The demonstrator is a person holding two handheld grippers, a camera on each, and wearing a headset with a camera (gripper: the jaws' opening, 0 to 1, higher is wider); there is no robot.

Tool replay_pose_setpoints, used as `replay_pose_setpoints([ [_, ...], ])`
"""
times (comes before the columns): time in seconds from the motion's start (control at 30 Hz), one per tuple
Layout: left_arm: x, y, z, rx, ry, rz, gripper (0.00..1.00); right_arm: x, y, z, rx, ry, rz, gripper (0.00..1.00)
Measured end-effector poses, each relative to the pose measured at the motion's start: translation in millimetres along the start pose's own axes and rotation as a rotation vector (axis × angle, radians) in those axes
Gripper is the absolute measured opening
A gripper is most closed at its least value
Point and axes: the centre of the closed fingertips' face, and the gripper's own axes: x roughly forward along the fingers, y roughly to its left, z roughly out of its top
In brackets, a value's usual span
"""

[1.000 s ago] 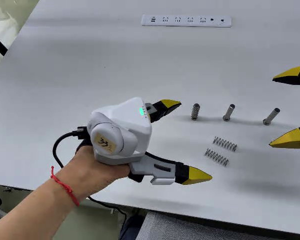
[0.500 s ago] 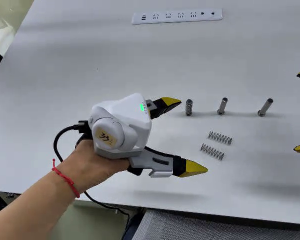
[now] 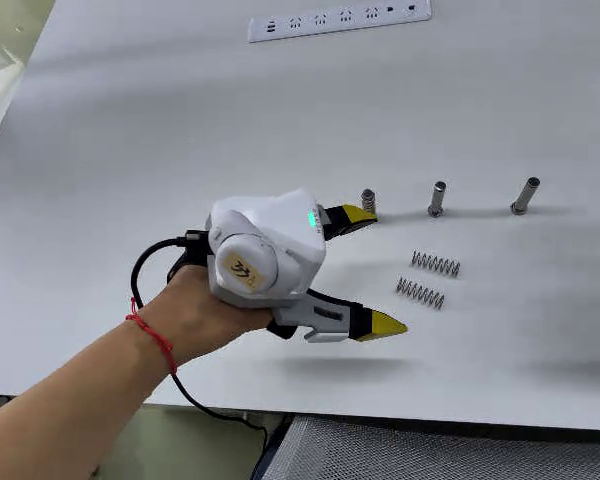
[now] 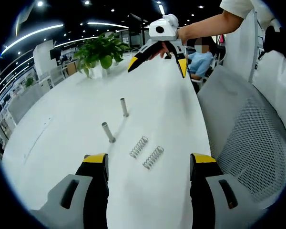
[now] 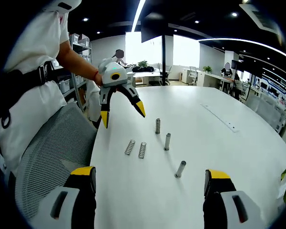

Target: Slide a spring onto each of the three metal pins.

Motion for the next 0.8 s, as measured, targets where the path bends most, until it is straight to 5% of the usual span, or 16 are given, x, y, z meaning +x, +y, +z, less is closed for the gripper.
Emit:
replay_pose_setpoints([
  [0.3, 21.6, -2.4, -21.4, 0.072, 0.101, -0.069, 0.34, -7.1, -0.9, -10.6, 0.028, -0.017, -0.022, 0.91],
  [0.8, 47.3, -3.6, -37.2, 0.149, 0.181, -0.123, 0.18, -18.4, -0.7, -18.6, 0.055, -0.023, -0.053, 0.88],
])
